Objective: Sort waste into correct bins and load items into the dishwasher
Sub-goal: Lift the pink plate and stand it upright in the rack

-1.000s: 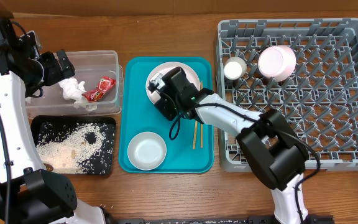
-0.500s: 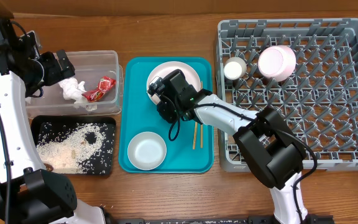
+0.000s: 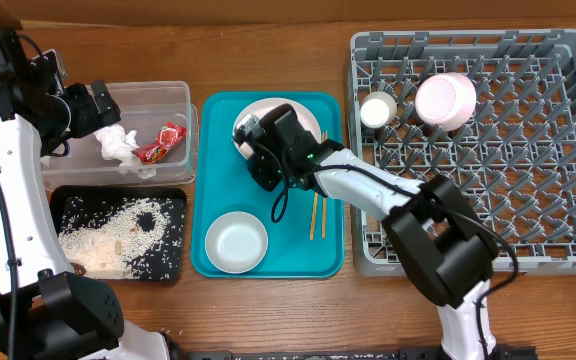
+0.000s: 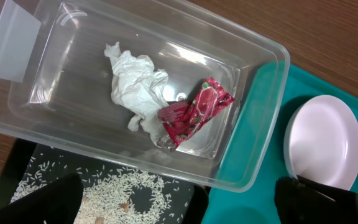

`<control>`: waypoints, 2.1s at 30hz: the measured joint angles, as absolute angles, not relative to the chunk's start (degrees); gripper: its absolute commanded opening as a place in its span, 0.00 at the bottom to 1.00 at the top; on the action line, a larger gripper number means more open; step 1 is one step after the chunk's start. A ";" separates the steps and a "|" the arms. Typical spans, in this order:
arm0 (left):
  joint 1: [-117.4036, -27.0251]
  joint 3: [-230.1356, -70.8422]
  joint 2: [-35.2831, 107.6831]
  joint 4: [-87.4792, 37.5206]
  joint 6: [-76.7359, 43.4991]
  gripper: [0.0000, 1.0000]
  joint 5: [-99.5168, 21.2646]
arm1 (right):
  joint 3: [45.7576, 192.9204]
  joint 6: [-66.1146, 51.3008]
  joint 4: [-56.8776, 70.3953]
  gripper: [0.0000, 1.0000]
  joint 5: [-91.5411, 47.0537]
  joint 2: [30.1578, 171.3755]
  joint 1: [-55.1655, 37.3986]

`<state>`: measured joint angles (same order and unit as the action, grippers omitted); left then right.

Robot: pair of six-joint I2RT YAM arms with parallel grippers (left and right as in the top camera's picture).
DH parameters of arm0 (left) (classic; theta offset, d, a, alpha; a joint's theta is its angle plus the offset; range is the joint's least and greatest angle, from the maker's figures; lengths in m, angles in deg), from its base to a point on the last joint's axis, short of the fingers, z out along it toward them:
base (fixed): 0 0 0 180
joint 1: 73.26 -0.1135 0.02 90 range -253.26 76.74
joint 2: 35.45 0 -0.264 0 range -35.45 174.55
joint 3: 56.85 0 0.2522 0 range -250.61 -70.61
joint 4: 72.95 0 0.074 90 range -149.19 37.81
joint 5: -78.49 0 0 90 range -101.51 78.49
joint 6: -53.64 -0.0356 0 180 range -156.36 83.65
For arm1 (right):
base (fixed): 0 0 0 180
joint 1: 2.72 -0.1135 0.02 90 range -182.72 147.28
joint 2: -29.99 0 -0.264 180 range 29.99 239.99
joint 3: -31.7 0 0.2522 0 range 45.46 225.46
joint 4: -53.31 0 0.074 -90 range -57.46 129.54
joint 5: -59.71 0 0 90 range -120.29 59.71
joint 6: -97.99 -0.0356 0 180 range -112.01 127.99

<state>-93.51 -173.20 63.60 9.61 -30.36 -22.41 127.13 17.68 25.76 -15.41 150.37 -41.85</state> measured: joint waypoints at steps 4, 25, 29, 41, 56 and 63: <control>-93.51 -173.20 63.60 9.61 -30.36 1.00 -22.41 | 127.33 13.93 25.37 0.04 -12.53 144.03 -41.85; -93.51 -173.20 63.60 9.63 -30.36 1.00 -22.41 | 128.55 -11.93 -0.68 0.04 4.04 113.00 -16.98; -93.51 -173.20 63.60 9.61 -30.36 1.00 -22.41 | 128.03 -13.48 -1.62 0.04 11.43 113.15 -10.93; -93.51 -173.20 63.60 9.61 -30.36 1.00 -22.41 | 124.84 -16.61 -3.85 0.04 17.42 114.35 -2.29; -93.51 -173.20 63.60 9.61 -30.36 1.00 -22.41 | 120.36 -20.50 -3.02 0.04 12.02 115.03 -2.27; -93.51 -173.20 63.60 9.61 -30.36 1.00 -22.41 | 117.47 -21.99 -2.30 0.04 9.04 115.03 -1.90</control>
